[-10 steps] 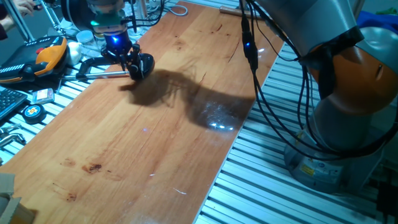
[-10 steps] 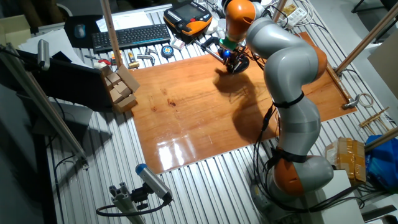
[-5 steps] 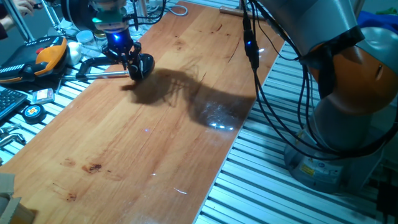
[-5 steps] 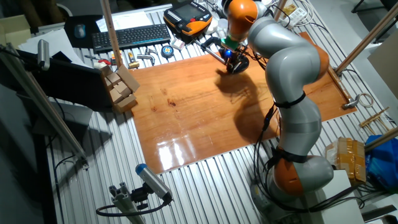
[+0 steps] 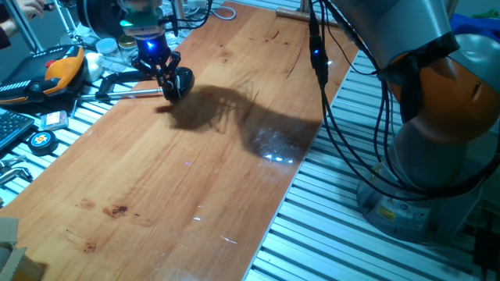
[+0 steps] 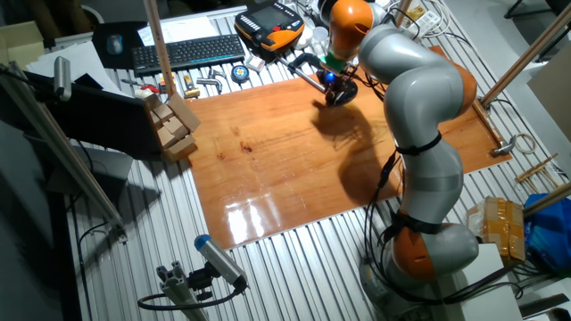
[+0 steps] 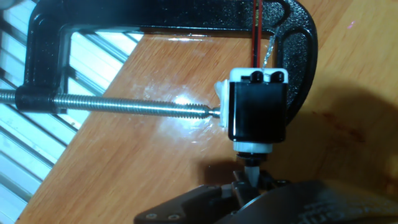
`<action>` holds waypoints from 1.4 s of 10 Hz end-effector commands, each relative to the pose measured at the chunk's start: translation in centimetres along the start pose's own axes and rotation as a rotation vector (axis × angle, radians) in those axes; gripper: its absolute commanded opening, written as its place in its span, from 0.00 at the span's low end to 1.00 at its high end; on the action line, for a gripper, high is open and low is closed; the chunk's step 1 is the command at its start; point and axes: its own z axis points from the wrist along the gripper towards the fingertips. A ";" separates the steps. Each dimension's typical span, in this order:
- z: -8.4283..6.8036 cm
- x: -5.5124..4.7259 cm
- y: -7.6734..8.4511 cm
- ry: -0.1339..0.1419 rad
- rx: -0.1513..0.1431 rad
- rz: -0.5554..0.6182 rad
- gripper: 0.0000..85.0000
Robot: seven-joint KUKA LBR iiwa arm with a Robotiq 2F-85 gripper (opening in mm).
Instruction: Sharpen the pencil with a pencil sharpener
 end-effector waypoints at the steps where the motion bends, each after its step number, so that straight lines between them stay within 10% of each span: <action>1: 0.1 -0.1 -0.2 0.000 -0.003 -0.003 0.00; 7: 0.4 -0.4 -1.2 0.001 -0.019 -0.025 0.00; 9: 0.4 -0.5 -1.5 -0.002 -0.020 -0.027 0.40; 14: 0.7 -0.5 -1.9 -0.014 -0.021 -0.032 0.60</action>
